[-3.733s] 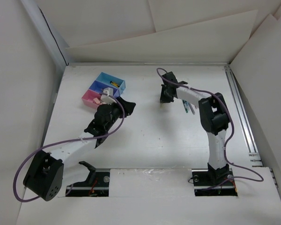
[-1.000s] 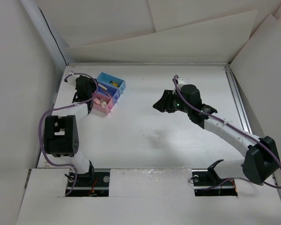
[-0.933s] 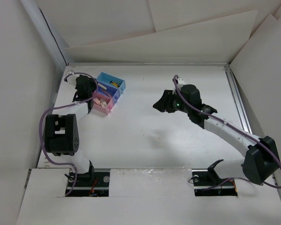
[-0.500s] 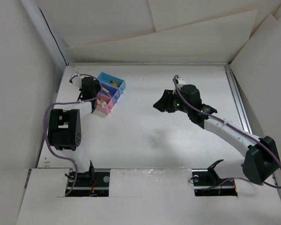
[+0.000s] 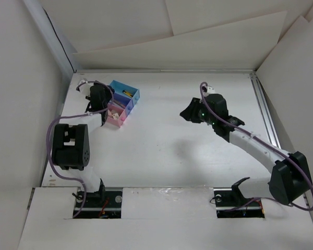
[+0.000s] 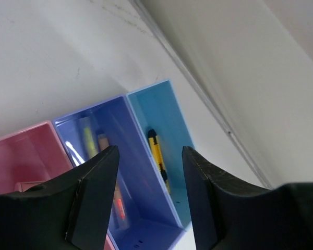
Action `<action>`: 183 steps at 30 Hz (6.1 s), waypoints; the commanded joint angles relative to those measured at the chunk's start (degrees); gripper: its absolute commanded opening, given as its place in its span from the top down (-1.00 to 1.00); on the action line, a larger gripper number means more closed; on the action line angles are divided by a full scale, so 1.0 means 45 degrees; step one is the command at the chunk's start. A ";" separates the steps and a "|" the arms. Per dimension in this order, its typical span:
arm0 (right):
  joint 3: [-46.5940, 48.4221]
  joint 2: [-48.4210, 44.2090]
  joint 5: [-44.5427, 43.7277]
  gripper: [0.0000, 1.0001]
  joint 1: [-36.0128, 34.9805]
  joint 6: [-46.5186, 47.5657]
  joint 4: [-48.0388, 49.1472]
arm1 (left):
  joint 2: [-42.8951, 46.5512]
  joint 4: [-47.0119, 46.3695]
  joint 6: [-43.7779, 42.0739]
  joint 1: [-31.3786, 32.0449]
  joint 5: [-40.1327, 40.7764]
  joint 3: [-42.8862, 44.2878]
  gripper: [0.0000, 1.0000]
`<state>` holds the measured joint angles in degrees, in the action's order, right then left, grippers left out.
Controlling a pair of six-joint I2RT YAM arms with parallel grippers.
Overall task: Sort the stationery into containers
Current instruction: Place the pen in the storage box, then pick up the pen from the center of the board, then place the pen in the storage box.
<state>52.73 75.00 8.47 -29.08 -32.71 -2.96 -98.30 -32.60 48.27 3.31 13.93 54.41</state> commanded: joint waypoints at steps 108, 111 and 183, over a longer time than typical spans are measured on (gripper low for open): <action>0.5392 0.7882 -0.5184 0.17 0.2948 -0.0349 -0.5963 | 0.8524 -0.2385 -0.2641 0.7526 -0.0342 -0.6135 0.13; 0.5509 0.7884 -0.4698 0.17 0.2831 -0.0349 -0.5963 | 0.8524 -0.2385 -0.2641 0.7410 -0.0342 -0.6135 0.13; 0.0334 0.0193 0.0326 -0.41 -0.2073 0.1077 0.0305 | 0.2646 -0.0080 -0.0375 0.3857 -0.3565 -0.1428 1.00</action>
<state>55.48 80.40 11.44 -37.98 -27.42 -5.91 -89.80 -32.08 44.73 24.86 -3.97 45.56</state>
